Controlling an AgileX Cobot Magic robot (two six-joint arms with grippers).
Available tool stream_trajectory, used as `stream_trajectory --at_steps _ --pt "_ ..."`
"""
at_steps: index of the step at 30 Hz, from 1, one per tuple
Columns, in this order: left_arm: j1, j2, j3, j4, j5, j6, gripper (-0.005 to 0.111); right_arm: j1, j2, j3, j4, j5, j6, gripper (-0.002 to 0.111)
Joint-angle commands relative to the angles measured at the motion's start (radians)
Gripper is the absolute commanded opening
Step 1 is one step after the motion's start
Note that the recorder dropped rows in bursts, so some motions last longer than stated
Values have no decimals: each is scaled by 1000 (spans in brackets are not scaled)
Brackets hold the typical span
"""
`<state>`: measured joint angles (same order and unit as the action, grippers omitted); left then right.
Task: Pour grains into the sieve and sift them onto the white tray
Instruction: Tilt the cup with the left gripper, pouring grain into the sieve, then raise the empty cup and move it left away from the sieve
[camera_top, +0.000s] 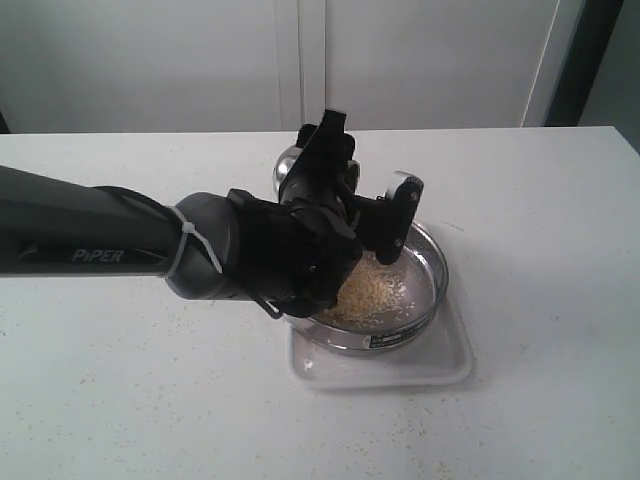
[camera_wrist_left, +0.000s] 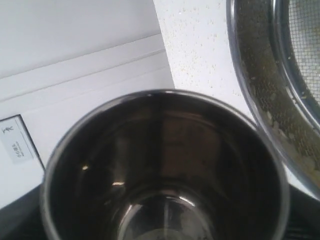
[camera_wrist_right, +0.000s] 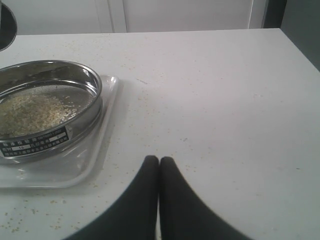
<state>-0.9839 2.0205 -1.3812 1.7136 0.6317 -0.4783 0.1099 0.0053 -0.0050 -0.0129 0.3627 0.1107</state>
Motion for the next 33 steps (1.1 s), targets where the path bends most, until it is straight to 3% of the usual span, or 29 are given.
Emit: stream_trajectory --at_steps 1,8,11,18,23,33 --pt "-6 -7 -5 -8 20 -109 0 -11 -5 5 2 -12 -1 0" --pt "-5 -71 -5 -62 20 -374 0 -11 -5 5 2 -12 -1 0" --pt "14 -119 -5 -168 -69 -446 0 -11 -5 5 2 -12 -1 0" --pt "170 -191 -5 -383 -276 -618 0 -11 -5 5 2 -12 -1 0" --pt "246 -211 14 -481 -355 -618 0 -11 -5 5 2 -12 -1 0" --pt "417 -264 179 -557 -545 -625 0 -11 -5 5 2 -12 -1 0"
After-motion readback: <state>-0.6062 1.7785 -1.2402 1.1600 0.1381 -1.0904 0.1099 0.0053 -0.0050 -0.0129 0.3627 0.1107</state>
